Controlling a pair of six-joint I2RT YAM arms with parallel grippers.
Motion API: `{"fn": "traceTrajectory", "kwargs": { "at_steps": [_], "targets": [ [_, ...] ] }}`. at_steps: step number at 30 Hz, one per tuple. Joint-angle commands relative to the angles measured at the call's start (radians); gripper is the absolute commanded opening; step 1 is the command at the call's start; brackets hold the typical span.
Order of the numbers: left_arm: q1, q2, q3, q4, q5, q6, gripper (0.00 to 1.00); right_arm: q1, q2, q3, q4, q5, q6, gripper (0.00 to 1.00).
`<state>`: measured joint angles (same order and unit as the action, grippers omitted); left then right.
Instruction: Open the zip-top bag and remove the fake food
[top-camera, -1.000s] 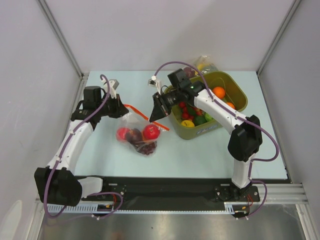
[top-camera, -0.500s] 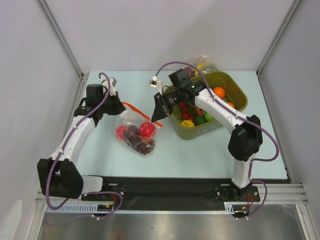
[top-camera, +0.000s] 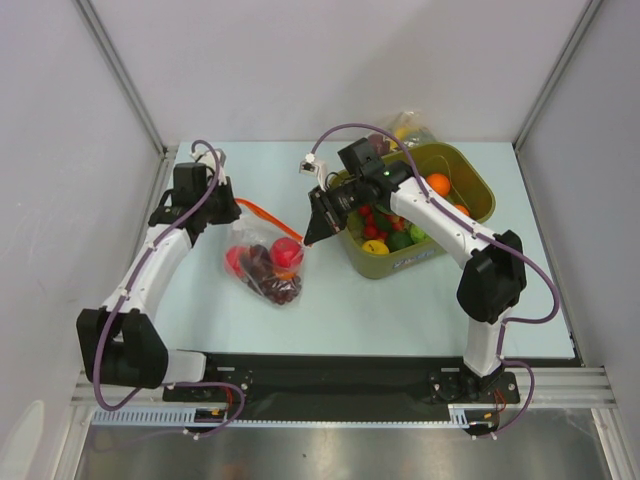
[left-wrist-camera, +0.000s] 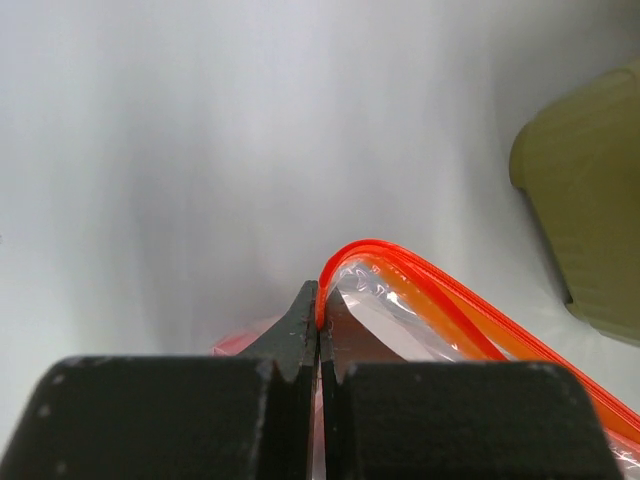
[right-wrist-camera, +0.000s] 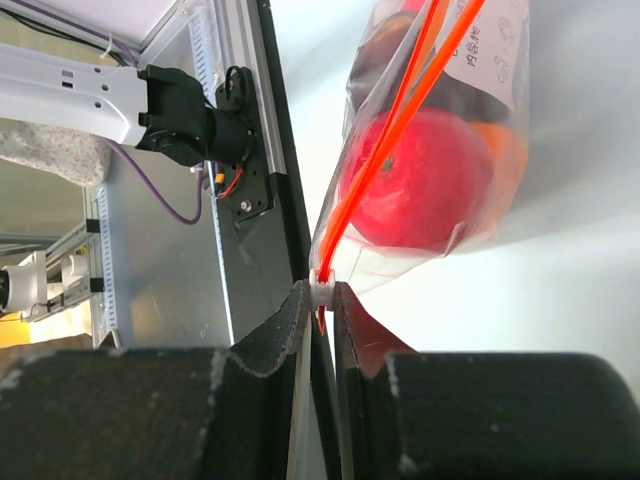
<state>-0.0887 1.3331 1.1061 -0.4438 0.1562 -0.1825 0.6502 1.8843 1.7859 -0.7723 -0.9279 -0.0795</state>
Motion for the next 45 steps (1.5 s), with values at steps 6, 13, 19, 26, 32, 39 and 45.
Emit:
{"fn": "traceTrajectory", "kwargs": {
  "at_steps": [6, 13, 19, 26, 32, 39, 45],
  "targets": [
    [0.044, 0.032, 0.075, 0.033, -0.147, -0.041, 0.00, -0.004, -0.062, 0.010, -0.053, -0.014, -0.020, 0.00],
    [0.040, 0.032, 0.066, 0.154, -0.015, -0.005, 0.00, -0.004, -0.059, 0.020, -0.061, -0.005, -0.022, 0.00],
    [0.010, -0.047, -0.028, 0.399, 0.314, 0.078, 0.00, -0.004, -0.051, 0.084, -0.081, 0.014, -0.019, 0.47],
    [0.009, -0.035, -0.058, 0.421, 0.588, 0.077, 0.00, -0.029, -0.034, 0.193, -0.071, 0.089, 0.020, 0.80],
    [0.007, -0.069, -0.078, 0.379, 0.648, 0.090, 0.00, -0.089, -0.036, 0.176, 0.057, 0.159, 0.118, 0.81],
    [0.007, -0.100, -0.095, 0.358, 0.641, 0.091, 0.00, -0.055, -0.005, 0.187, 0.031, 0.181, 0.093, 0.79],
    [0.006, -0.107, -0.107, 0.387, 0.637, 0.068, 0.00, 0.003, 0.013, 0.153, -0.010, 0.233, 0.060, 0.77]
  ]
}}
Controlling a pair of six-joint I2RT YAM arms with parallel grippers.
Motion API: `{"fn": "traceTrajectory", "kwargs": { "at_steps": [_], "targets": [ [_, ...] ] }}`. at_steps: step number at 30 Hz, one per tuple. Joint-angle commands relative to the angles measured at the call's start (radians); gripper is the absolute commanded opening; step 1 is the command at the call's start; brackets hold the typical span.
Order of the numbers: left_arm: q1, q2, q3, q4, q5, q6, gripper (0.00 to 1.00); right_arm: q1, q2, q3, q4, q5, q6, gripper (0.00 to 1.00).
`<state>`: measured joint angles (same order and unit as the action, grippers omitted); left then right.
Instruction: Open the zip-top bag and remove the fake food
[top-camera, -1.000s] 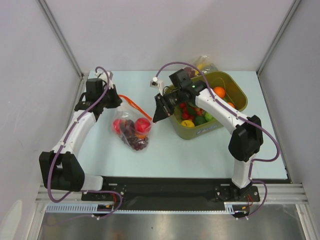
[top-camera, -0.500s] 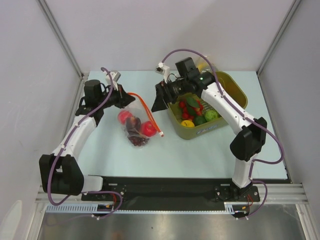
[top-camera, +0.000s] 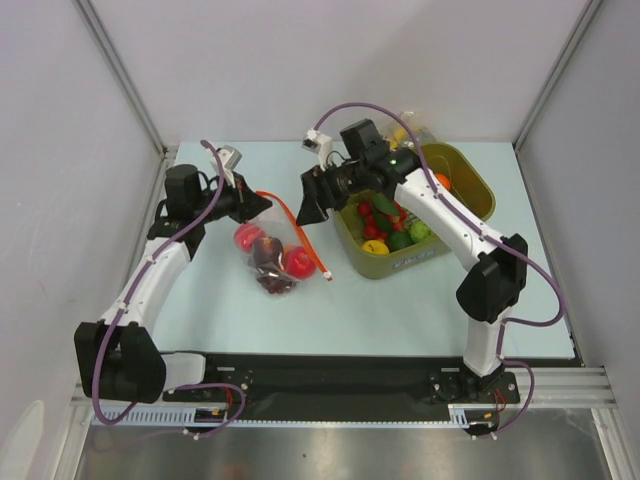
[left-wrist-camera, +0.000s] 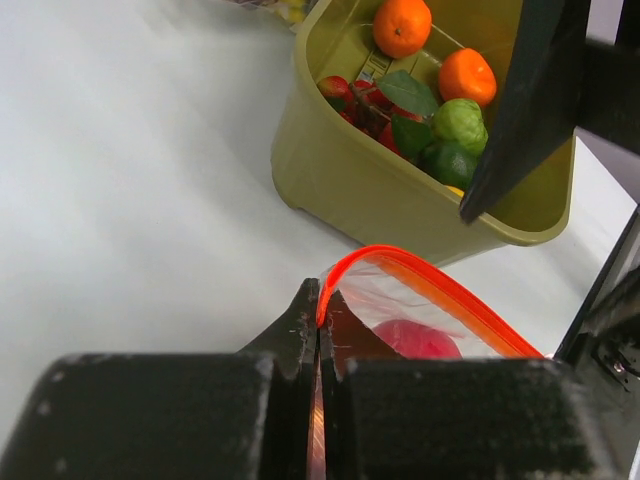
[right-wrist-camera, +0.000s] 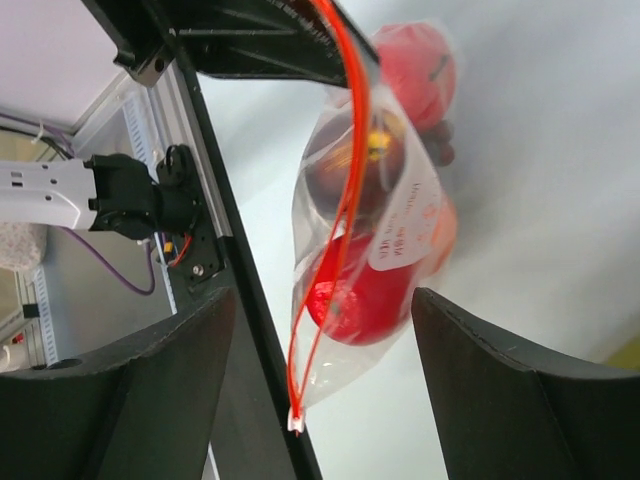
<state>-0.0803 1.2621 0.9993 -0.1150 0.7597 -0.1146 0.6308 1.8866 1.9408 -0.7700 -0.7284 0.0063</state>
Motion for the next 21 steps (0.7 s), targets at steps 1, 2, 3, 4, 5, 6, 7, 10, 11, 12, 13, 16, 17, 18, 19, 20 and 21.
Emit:
{"fn": "traceTrajectory", "kwargs": {
  "at_steps": [1, 2, 3, 4, 5, 6, 7, 10, 11, 12, 13, 16, 17, 18, 19, 20, 21],
  "targets": [
    [-0.003, -0.036, -0.001, 0.058, 0.032, 0.000, 0.00, 0.024, 0.012, -0.008, -0.012, 0.040, -0.028, 0.77],
    [-0.003, -0.038, 0.001, 0.057, 0.032, 0.001, 0.01, 0.026, 0.012, -0.014, -0.015, 0.041, -0.029, 0.77],
    [-0.001, -0.036, 0.002, 0.052, 0.032, 0.004, 0.00, 0.024, 0.011, -0.023, -0.017, 0.047, -0.031, 0.76],
    [-0.001, -0.036, 0.004, 0.051, 0.030, 0.006, 0.00, 0.026, 0.009, -0.028, -0.017, 0.061, -0.034, 0.76],
    [-0.003, -0.038, 0.002, 0.051, 0.032, 0.006, 0.00, 0.026, 0.009, -0.031, -0.021, 0.066, -0.037, 0.76],
    [-0.003, -0.036, 0.002, 0.051, 0.033, 0.006, 0.00, 0.024, 0.006, -0.040, -0.020, 0.069, -0.040, 0.76],
    [-0.003, -0.038, 0.002, 0.049, 0.033, 0.007, 0.00, 0.023, 0.005, -0.046, -0.020, 0.073, -0.040, 0.76],
    [-0.003, -0.041, 0.001, 0.046, 0.030, 0.009, 0.00, 0.017, -0.001, -0.066, -0.020, 0.073, -0.042, 0.75],
    [-0.001, -0.043, -0.001, 0.046, 0.029, 0.007, 0.00, 0.015, -0.003, -0.069, -0.017, 0.073, -0.040, 0.75],
    [-0.003, -0.044, -0.001, 0.044, 0.027, 0.009, 0.00, 0.012, -0.007, -0.075, -0.012, 0.073, -0.040, 0.75],
    [-0.003, -0.044, -0.001, 0.046, 0.029, 0.007, 0.00, 0.010, -0.007, -0.082, -0.009, 0.072, -0.039, 0.75],
    [-0.003, -0.046, 0.001, 0.046, 0.026, 0.007, 0.00, 0.009, -0.004, -0.086, -0.008, 0.070, -0.040, 0.75],
    [-0.003, -0.044, 0.002, 0.048, 0.027, 0.007, 0.00, 0.009, -0.001, -0.088, -0.008, 0.070, -0.040, 0.75],
    [-0.001, -0.044, 0.004, 0.048, 0.027, 0.007, 0.01, 0.009, 0.002, -0.088, -0.008, 0.067, -0.040, 0.75],
    [-0.001, -0.043, 0.005, 0.046, 0.027, 0.006, 0.00, 0.012, 0.002, -0.089, -0.006, 0.066, -0.042, 0.75],
    [-0.003, -0.041, 0.009, 0.046, 0.029, 0.009, 0.00, 0.012, 0.005, -0.091, -0.008, 0.066, -0.043, 0.75],
    [-0.003, -0.040, 0.010, 0.046, 0.029, 0.009, 0.00, 0.015, 0.006, -0.092, -0.006, 0.066, -0.045, 0.75]
  ]
}}
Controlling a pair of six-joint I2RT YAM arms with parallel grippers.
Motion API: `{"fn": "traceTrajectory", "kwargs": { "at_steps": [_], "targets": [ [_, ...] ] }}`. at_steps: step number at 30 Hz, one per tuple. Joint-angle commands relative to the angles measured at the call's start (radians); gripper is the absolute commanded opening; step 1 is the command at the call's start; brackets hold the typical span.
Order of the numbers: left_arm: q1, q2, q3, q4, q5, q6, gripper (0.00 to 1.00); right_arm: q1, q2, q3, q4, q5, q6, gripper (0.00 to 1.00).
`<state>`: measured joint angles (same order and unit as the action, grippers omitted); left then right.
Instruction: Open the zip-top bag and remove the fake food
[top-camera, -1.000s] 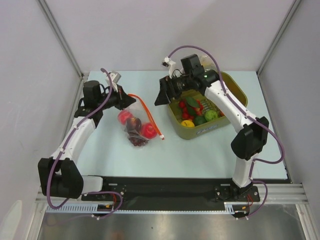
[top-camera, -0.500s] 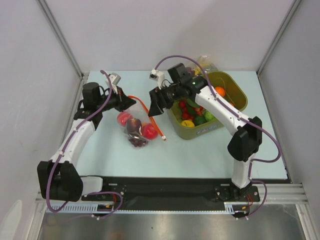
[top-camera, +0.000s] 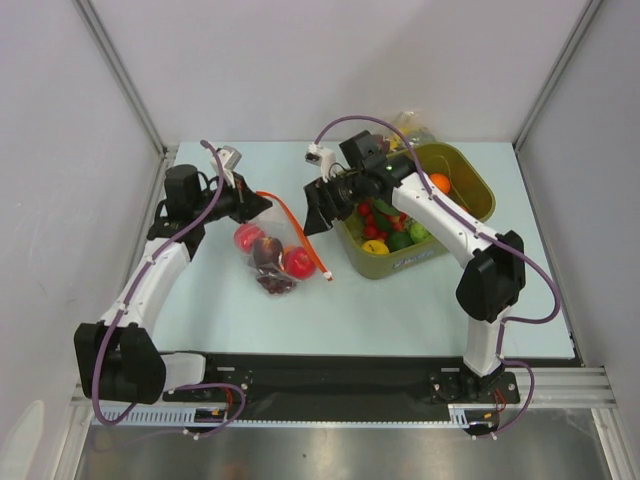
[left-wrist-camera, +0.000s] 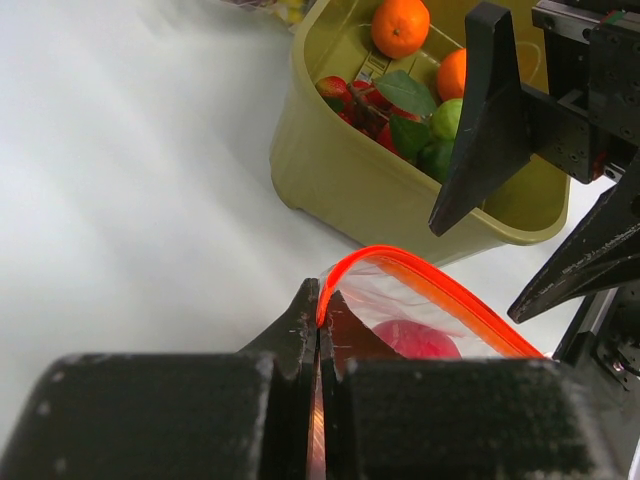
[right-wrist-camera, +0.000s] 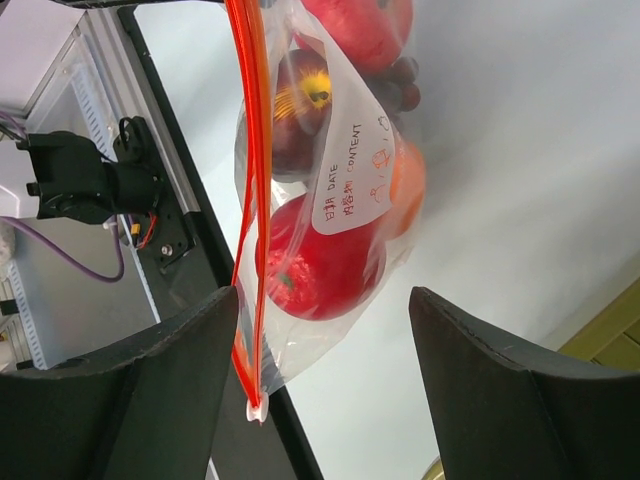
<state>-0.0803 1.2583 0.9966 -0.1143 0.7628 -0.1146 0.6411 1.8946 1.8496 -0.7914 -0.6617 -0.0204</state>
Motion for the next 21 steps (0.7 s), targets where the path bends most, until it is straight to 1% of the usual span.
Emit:
{"fn": "traceTrajectory", "kwargs": {
  "at_steps": [1, 15, 21],
  "targets": [
    [-0.001, -0.036, 0.014, 0.044, 0.026, 0.007, 0.00, 0.006, 0.000, -0.001, 0.015, -0.001, -0.019, 0.75],
    [-0.004, -0.042, 0.016, 0.038, 0.021, 0.006, 0.00, 0.022, 0.027, -0.015, 0.040, -0.001, -0.016, 0.75],
    [-0.033, -0.045, 0.004, 0.065, 0.013, -0.016, 0.00, 0.040, 0.055, 0.005, 0.058, -0.024, 0.013, 0.73]
  ]
}}
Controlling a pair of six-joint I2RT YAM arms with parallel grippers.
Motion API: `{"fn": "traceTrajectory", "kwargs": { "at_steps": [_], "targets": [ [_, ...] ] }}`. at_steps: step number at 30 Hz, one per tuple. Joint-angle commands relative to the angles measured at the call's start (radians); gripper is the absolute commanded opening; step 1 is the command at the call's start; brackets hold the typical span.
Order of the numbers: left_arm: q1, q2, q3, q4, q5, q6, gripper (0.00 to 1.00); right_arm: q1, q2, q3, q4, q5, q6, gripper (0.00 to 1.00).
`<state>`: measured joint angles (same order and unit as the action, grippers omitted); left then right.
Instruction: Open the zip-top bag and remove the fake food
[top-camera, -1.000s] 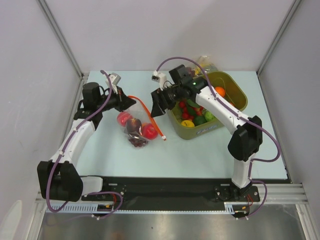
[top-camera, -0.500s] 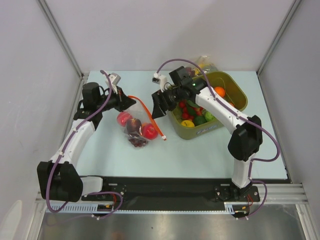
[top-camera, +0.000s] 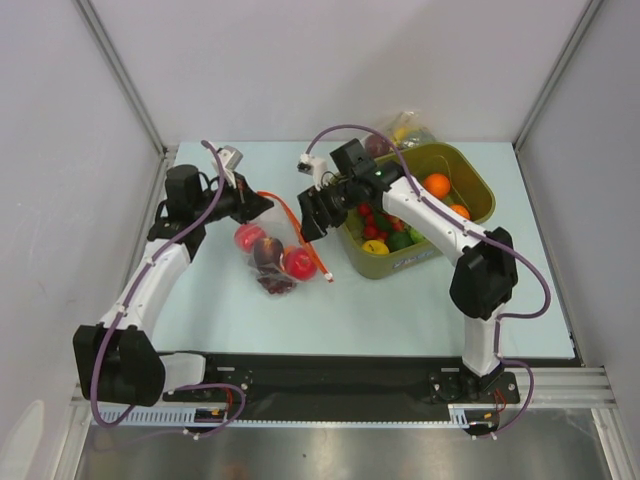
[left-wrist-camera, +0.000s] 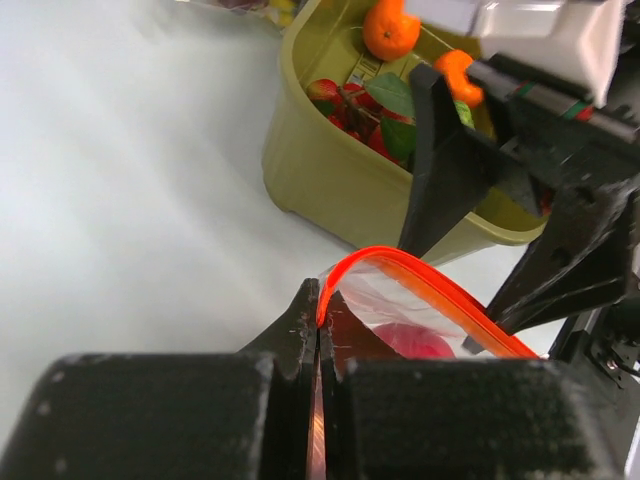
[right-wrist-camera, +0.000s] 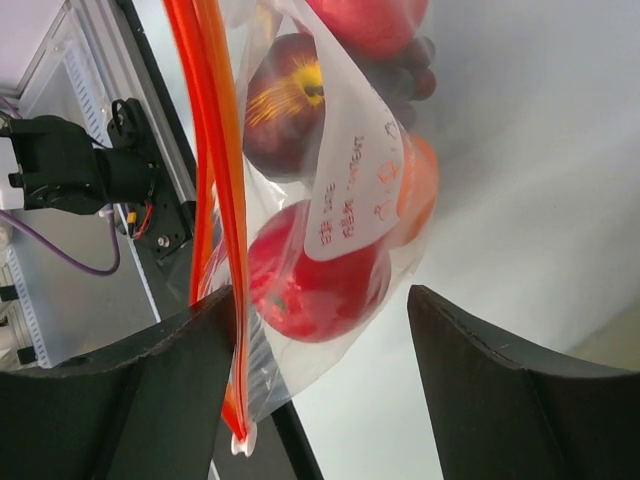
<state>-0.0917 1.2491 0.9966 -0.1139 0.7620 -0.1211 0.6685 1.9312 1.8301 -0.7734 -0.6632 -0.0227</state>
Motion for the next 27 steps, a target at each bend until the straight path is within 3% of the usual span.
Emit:
{"fn": "traceTrajectory", "kwargs": {
  "at_steps": [1, 3, 6, 9, 10, 11, 12, 14, 20, 23, 27],
  "targets": [
    [-0.026, -0.033, 0.001, 0.068, 0.011, -0.012, 0.00, 0.016, 0.028, 0.027, 0.052, -0.027, 0.018, 0.73],
    [-0.040, -0.030, -0.006, 0.079, 0.008, -0.020, 0.00, 0.020, 0.035, 0.035, 0.065, -0.044, 0.044, 0.71],
    [-0.052, -0.027, -0.012, 0.088, -0.007, -0.029, 0.00, 0.025, 0.035, 0.031, 0.083, -0.056, 0.063, 0.56],
    [-0.054, -0.027, -0.007, 0.071, -0.055, -0.040, 0.06, 0.028, 0.034, 0.032, 0.088, -0.056, 0.076, 0.29],
    [-0.054, -0.028, -0.004, 0.057, -0.082, -0.040, 0.14, 0.028, 0.032, 0.035, 0.086, -0.053, 0.078, 0.13],
    [-0.054, -0.033, 0.011, 0.039, -0.108, -0.040, 0.37, 0.029, 0.031, 0.034, 0.088, -0.044, 0.081, 0.05],
    [-0.054, -0.037, 0.023, 0.016, -0.166, -0.037, 0.47, 0.028, 0.028, 0.035, 0.088, -0.041, 0.084, 0.00],
    [-0.054, -0.046, 0.059, -0.042, -0.228, -0.038, 0.57, 0.028, 0.023, 0.038, 0.086, -0.026, 0.089, 0.00],
    [-0.066, -0.166, 0.103, -0.090, -0.460, -0.143, 0.65, 0.029, 0.020, 0.077, 0.075, 0.040, 0.115, 0.00],
    [-0.115, -0.183, 0.120, -0.124, -0.478, -0.225, 0.67, 0.031, 0.026, 0.087, 0.068, 0.057, 0.119, 0.00],
    [-0.265, -0.140, 0.137, -0.164, -0.497, -0.307, 0.68, 0.029, 0.026, 0.089, 0.071, 0.063, 0.128, 0.00]
  ]
}}
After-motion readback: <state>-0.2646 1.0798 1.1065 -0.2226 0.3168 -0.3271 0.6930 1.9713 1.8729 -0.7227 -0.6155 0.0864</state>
